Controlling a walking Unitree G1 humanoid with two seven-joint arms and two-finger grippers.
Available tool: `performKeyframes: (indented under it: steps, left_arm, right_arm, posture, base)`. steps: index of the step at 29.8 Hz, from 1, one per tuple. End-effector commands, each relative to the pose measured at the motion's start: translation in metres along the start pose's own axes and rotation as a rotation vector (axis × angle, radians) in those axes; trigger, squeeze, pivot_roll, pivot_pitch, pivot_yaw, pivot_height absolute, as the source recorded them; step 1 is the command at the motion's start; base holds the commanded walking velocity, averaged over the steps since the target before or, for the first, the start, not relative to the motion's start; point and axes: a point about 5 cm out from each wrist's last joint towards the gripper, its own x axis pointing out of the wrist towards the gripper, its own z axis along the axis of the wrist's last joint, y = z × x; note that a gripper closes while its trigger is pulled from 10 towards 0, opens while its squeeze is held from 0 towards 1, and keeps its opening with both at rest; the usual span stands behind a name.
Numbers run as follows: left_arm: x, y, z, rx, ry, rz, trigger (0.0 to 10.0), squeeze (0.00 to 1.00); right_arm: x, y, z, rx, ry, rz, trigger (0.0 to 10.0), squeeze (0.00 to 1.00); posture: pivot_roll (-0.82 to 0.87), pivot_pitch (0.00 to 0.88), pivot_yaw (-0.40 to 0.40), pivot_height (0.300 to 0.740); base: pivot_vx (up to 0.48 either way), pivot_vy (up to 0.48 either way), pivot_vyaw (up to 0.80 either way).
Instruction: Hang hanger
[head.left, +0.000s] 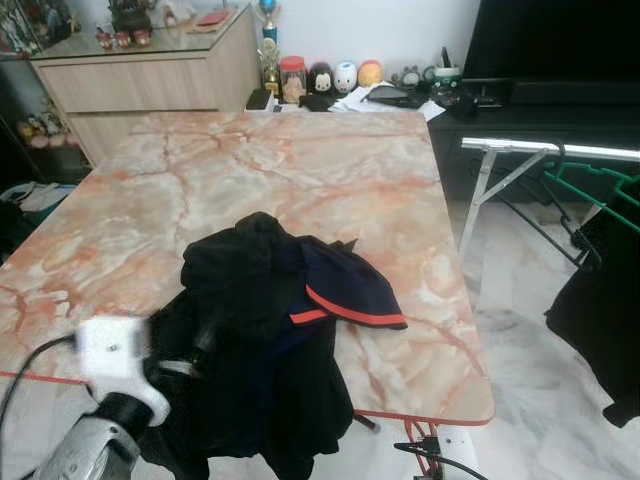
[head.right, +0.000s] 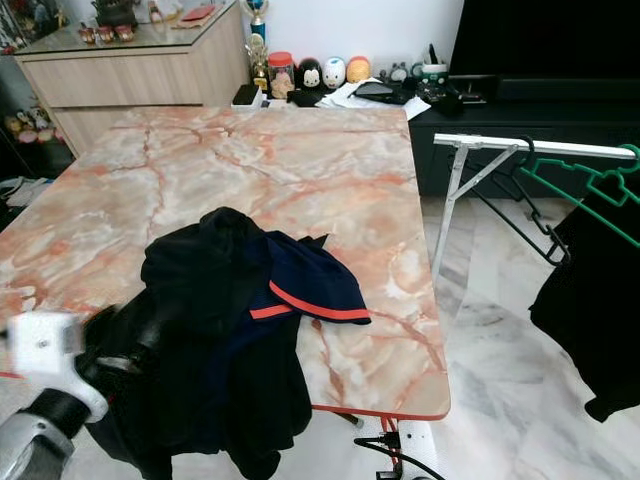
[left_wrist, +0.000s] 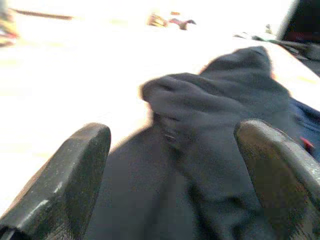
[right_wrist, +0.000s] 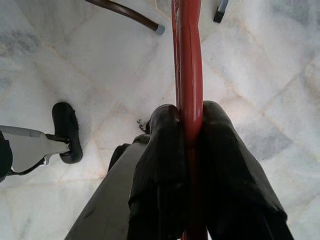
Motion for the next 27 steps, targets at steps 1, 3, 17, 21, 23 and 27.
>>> performKeyframes:
  steps: [1,3,17,21,23,27]
  left_arm:
    - [0.002,0.008,-0.004,0.032,-0.020,0.094,10.0,0.00]
    - [0.004,0.010,-0.008,0.041,-0.023,0.125,10.0,0.00]
    - [0.018,-0.006,-0.014,0.055,-0.066,0.072,10.0,0.00]
    - [0.020,-0.010,-0.014,0.060,-0.071,0.054,10.0,0.00]
    - [0.021,-0.010,-0.013,0.061,-0.073,0.050,10.0,0.00]
    - [0.023,-0.011,-0.011,0.066,-0.085,0.037,10.0,0.00]
  right_arm:
    - [0.000,0.001,0.001,-0.001,-0.005,0.001,10.0,0.00]
    - [0.000,0.000,0.001,-0.005,-0.005,0.002,10.0,0.00]
    - [0.000,-0.002,-0.001,-0.008,-0.003,-0.009,10.0,0.00]
    - [0.000,-0.002,-0.001,0.006,-0.007,-0.014,10.0,0.00]
    - [0.000,-0.002,-0.001,0.012,-0.009,-0.016,10.0,0.00]
    - [0.000,-0.002,0.000,0.029,-0.018,-0.022,10.0,0.00]
  posture:
    - [0.01,0.000,0.022,0.740]
    - [0.01,0.000,0.023,0.740]
    - [0.00,0.000,0.025,0.740]
    - [-0.01,0.000,0.027,0.740]
    - [-0.01,0.000,0.027,0.740]
    - [-0.01,0.000,0.026,0.740]
  base:
    - [0.000,0.000,0.00]
    - [0.000,0.000,0.00]
    - [0.000,-0.171,0.00]
    - [0.000,-0.343,0.00]
    - [0.000,-0.341,0.00]
    - [0.000,-0.341,0.00]
